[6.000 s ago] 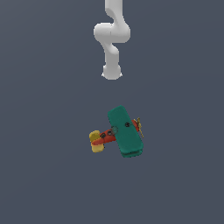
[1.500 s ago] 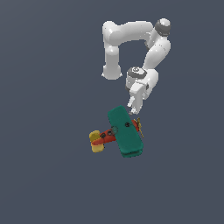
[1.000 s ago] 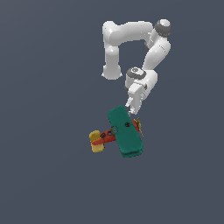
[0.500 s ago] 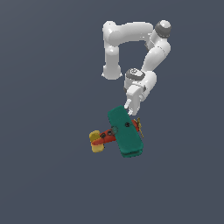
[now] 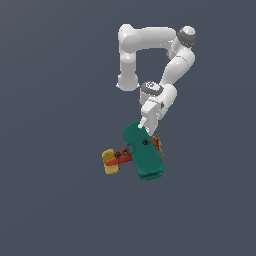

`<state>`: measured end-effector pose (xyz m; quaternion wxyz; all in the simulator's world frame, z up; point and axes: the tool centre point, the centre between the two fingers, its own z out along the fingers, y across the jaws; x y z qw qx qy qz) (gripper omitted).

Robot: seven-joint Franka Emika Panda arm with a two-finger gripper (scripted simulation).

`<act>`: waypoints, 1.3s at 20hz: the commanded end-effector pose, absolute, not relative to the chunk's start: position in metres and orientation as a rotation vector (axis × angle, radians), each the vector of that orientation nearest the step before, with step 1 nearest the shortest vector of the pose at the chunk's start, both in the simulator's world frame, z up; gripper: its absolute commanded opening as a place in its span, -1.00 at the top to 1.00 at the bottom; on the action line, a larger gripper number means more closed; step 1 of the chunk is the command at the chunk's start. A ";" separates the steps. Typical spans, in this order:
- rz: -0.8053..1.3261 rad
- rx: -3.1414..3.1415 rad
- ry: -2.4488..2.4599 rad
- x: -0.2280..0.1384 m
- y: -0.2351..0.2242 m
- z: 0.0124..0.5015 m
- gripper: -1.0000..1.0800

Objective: Pick up the object and move it to a goal position.

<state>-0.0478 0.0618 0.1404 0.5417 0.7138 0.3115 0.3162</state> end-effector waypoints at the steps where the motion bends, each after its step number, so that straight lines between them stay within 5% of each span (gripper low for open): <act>1: 0.752 1.695 0.741 -0.047 0.063 0.140 1.00; 16: 0.752 1.695 0.741 -0.047 0.060 0.148 1.00; 26: 0.749 1.700 0.739 -0.046 0.036 0.216 1.00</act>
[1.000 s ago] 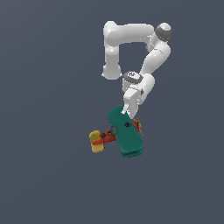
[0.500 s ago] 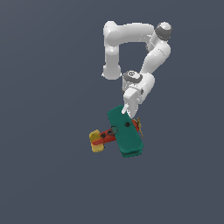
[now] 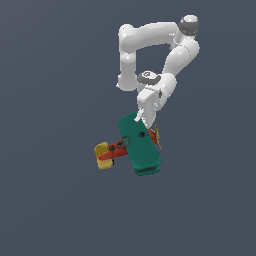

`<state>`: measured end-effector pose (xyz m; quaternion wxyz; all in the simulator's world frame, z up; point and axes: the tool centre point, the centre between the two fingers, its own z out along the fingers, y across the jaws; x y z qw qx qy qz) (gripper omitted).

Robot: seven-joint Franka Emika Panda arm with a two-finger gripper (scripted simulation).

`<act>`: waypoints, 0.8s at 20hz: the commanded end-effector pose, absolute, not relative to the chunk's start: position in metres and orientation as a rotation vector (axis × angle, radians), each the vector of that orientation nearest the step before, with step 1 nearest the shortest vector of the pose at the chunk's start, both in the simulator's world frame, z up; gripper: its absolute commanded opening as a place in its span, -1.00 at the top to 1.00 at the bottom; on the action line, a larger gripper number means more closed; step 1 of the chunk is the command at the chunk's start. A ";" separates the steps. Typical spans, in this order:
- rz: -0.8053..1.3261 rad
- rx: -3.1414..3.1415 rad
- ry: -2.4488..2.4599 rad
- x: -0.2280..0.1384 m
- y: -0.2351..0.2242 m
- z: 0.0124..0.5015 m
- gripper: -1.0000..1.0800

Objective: Pick up the object and move it to a goal position.

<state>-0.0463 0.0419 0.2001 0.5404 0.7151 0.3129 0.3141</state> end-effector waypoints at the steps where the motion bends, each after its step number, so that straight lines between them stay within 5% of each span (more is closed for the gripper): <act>1: 0.749 1.700 0.739 -0.045 0.032 0.227 1.00; 16: 0.745 1.701 0.735 -0.037 -0.023 0.387 1.00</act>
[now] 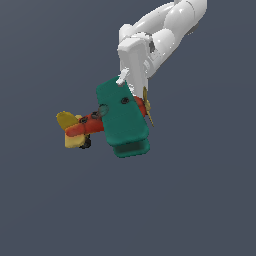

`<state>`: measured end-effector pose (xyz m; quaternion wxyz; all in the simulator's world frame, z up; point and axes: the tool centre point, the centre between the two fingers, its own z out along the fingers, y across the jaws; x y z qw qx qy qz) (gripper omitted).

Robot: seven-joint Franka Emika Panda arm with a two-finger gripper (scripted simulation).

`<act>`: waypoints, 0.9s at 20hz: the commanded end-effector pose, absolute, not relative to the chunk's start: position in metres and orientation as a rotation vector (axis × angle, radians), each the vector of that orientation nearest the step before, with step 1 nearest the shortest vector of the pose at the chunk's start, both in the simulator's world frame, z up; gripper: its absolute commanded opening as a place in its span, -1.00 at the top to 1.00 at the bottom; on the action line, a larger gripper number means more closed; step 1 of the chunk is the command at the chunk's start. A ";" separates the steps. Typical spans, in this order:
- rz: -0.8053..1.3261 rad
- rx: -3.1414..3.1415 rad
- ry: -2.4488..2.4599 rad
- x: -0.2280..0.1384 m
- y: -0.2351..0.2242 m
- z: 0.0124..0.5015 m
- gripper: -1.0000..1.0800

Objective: Pick up the object and move it to a goal position.

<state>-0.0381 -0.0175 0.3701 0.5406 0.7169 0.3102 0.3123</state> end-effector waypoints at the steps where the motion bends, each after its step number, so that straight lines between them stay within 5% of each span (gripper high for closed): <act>1: 0.745 1.700 0.735 -0.037 -0.026 0.396 1.00; 18: 0.749 1.697 0.734 -0.028 -0.056 0.506 1.00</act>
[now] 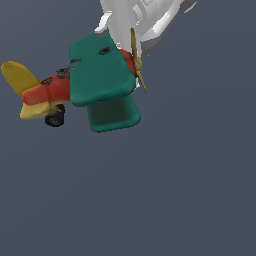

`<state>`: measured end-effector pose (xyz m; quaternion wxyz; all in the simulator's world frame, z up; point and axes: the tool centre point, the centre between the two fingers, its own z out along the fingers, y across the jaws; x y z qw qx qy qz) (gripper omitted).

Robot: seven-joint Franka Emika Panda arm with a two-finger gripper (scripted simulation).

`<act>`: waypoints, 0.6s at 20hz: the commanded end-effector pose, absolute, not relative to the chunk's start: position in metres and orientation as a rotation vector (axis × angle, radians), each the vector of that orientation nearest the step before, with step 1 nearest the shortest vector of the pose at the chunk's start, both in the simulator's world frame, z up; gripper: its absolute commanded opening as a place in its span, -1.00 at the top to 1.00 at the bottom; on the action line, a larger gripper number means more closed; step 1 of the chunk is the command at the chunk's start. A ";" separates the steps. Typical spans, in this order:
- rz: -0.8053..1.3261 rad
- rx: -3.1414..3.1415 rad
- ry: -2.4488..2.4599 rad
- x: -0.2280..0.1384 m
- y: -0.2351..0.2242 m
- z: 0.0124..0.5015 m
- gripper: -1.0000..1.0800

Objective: Pick up the object and move it to a goal position.

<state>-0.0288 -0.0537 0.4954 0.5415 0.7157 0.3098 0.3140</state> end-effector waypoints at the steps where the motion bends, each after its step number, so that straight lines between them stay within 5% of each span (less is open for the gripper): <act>1: 0.749 1.697 0.734 -0.028 -0.057 0.510 1.00; 12: 0.752 1.697 0.738 -0.024 -0.062 0.543 1.00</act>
